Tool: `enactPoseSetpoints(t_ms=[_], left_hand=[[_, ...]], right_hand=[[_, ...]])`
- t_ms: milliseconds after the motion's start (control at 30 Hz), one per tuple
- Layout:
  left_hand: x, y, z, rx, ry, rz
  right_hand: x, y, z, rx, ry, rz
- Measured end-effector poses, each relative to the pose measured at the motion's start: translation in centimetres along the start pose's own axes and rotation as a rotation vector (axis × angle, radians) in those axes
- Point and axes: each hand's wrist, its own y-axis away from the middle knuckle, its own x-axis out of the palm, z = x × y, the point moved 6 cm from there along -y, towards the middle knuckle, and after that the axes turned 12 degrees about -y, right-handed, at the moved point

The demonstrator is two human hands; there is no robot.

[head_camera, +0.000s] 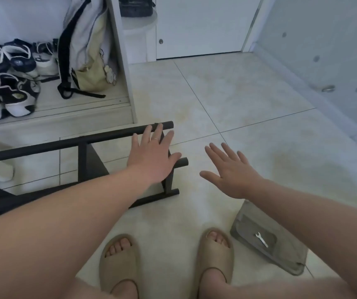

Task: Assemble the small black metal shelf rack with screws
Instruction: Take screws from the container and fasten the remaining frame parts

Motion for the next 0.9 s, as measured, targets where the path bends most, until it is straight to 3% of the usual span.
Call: enactPoseSetpoints(t_ms=[233,467,567,700,900], left_hand=[[-0.5,2.8,-11.2,0.360,-0.068,0.013],[3.9,3.7,-20.1,0.615,-0.034,0.254],[7.2,3.1,-22.4,0.565,0.124,0.451],[12.5,2.6,-24.2,0.371,0.351,0.695],[17.0,2.1,-26.3,0.241,0.595,0.778]], right_hand=[[2.1,8.4,-8.8,0.277,-0.034,0.132],[6.2,10.8,-17.0,0.470,-0.042,0.376],[8.6,9.4,-19.5,0.539,-0.068,0.475],[12.8,7.2,-20.8,0.482,-0.064,0.554],[19.7,4.9,-21.8,0.361,-0.059,0.556]])
